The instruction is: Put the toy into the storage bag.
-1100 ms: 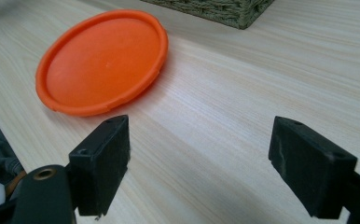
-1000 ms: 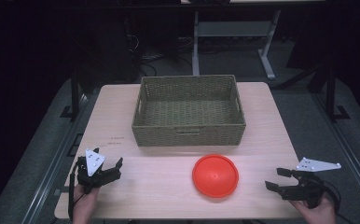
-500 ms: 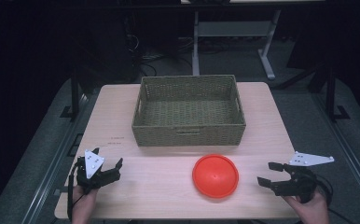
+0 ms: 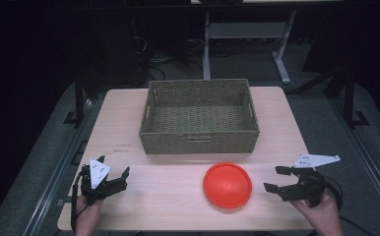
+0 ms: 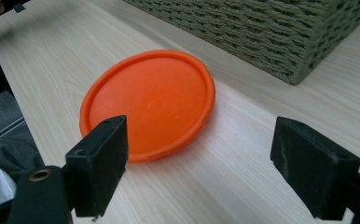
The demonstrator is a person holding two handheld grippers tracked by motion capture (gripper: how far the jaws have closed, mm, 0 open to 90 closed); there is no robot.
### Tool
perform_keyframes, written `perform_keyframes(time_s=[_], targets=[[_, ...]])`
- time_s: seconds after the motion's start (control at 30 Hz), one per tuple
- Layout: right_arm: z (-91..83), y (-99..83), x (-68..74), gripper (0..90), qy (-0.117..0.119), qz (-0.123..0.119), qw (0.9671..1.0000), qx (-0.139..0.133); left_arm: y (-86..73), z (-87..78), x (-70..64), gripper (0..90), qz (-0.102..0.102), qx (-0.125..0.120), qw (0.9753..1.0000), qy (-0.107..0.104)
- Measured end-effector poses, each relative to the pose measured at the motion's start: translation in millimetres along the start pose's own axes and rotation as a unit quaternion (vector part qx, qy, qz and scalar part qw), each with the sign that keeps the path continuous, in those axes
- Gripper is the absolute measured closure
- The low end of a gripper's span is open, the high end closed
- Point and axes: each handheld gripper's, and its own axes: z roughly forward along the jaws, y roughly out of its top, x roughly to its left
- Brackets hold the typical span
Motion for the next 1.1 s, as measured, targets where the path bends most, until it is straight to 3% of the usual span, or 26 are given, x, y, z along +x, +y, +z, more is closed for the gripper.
perform_keyframes(time_s=[0.17,0.37,0.57,0.87,1.1], targets=[[8.7,12.0,6.6,18.4,0.016,-0.010,0.9998,0.006,0.3,0.8,-1.2,12.8,0.007,-0.001,1.0000,-0.002],[21.0,26.7,13.4,18.1,0.027,-0.023,0.9992,0.017,0.0,0.8,-0.9,12.8,-0.001,-0.001,1.0000,-0.001],[33.0,39.2,18.3,17.9,0.031,-0.034,0.9981,0.042,0.0,0.2,1.1,12.8,0.005,-0.001,1.0000,0.000],[50.0,49.6,12.0,19.0,0.041,-0.033,0.9959,0.074,-0.1,0.0,-0.3,12.8,0.009,-0.004,1.0000,0.000],[69.4,50.2,2.0,19.6,0.033,-0.022,0.9932,0.109,0.0,0.5,-0.8,12.8,0.010,-0.002,0.9999,-0.001]])
